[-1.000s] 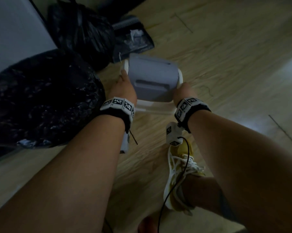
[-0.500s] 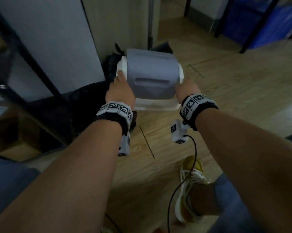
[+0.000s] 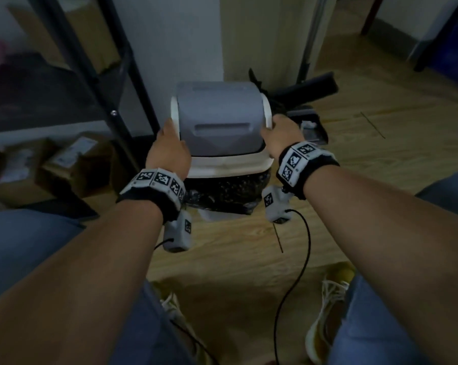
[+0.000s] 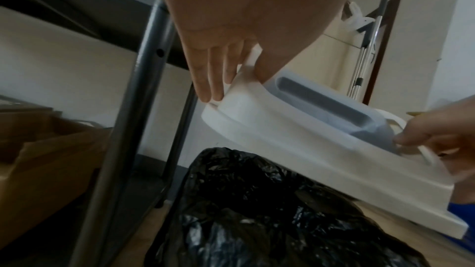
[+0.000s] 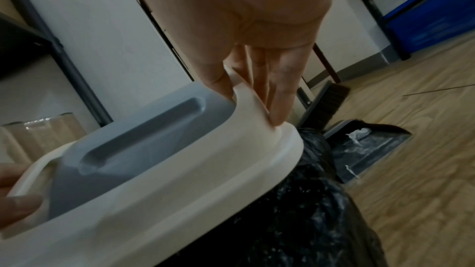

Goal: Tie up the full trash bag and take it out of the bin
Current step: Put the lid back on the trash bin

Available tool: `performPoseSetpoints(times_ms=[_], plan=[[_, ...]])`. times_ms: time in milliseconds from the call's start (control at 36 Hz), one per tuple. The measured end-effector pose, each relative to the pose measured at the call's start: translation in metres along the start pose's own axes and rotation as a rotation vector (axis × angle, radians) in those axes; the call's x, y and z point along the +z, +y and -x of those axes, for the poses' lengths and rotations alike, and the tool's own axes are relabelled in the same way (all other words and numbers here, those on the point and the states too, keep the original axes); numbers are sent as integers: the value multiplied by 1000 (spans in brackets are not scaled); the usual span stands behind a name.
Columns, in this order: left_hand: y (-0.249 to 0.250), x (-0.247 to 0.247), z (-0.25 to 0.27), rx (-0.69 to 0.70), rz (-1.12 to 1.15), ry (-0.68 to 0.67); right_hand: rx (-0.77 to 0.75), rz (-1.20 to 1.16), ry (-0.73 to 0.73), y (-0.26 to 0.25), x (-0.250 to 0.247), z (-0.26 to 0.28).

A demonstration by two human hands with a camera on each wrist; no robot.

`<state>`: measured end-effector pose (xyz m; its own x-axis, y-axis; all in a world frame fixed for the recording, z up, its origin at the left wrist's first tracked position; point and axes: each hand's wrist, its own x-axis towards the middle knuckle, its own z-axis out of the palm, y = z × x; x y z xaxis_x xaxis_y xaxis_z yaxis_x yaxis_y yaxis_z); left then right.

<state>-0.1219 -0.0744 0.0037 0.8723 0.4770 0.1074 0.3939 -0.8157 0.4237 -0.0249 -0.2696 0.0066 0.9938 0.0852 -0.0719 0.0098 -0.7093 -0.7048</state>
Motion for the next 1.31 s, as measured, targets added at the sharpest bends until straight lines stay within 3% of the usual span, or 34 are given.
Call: performPoseSetpoints(times_ms=[278,583,778,944,1056,1194,1306], plan=[[-30,9,5,-82,-24,-117,-95,124,-35,1,29,-14],[-38,37,-3,-113,-8,-261,-35,228,-61,21,41,-21],[-37,47,-6,-123,43,-204,-22,245,-58,24,44,-22],[-36,52,-4,-134,106,-221,88,259,-128,31,48,-20],[-38,55,-6,-178,147,-248,67,281,-158,32,49,-16],[-34,57,-5,-236,186,-267,179,114,-173,41,50,-17],[-36,60,-6,-265,220,-257,160,38,-135,48,46,-14]])
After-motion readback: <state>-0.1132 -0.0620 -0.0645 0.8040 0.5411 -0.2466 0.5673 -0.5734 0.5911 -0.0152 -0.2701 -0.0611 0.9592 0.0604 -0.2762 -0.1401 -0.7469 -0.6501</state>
